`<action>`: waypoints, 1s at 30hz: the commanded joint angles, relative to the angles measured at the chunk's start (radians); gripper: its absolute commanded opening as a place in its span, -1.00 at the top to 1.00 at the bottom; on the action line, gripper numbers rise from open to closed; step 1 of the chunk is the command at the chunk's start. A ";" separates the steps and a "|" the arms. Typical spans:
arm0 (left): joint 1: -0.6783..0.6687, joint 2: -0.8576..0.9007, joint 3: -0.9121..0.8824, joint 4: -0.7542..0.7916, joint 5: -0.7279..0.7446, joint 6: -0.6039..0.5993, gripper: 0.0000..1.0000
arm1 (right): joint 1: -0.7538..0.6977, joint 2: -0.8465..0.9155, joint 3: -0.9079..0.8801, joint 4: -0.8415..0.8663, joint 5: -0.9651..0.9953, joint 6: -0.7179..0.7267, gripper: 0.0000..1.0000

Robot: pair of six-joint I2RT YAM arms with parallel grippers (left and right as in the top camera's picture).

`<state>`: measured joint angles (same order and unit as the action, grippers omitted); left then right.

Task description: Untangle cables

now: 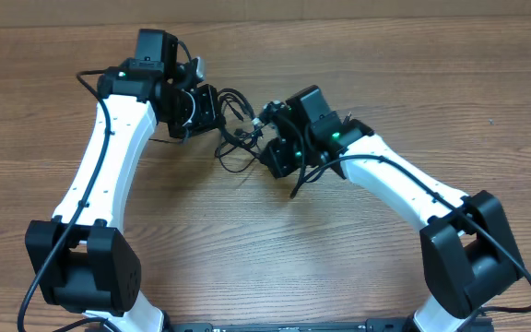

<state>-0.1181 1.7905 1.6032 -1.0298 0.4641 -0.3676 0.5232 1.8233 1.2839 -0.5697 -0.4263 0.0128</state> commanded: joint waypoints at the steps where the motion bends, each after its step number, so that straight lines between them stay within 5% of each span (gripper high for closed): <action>1: 0.007 -0.029 0.017 -0.011 -0.105 -0.006 0.92 | -0.079 -0.071 0.069 -0.052 0.007 0.017 0.93; 8: -0.007 -0.029 0.017 -0.072 -0.332 -0.007 0.92 | -0.273 -0.205 0.094 -0.126 0.005 0.266 0.92; 13: -0.007 -0.029 0.017 -0.055 -0.343 -0.053 0.91 | -0.383 -0.206 0.081 -0.208 0.074 0.445 0.92; 16: -0.010 -0.029 0.017 -0.019 -0.297 -0.055 0.92 | -0.389 -0.203 0.057 -0.202 0.074 0.449 -0.25; 19: -0.026 -0.029 0.017 0.030 -0.154 0.092 0.92 | -0.363 -0.193 0.057 -0.195 0.019 0.280 -0.86; 23: -0.068 -0.029 0.017 0.060 0.045 0.319 0.92 | -0.300 -0.182 0.057 -0.162 -0.083 0.016 -1.00; 30: -0.100 -0.029 0.017 0.062 0.129 0.338 0.91 | -0.158 -0.093 0.057 -0.048 -0.084 -0.204 -1.00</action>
<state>-0.2222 1.7905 1.6032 -0.9722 0.4778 -0.0925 0.3294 1.6779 1.3460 -0.6403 -0.4957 -0.0544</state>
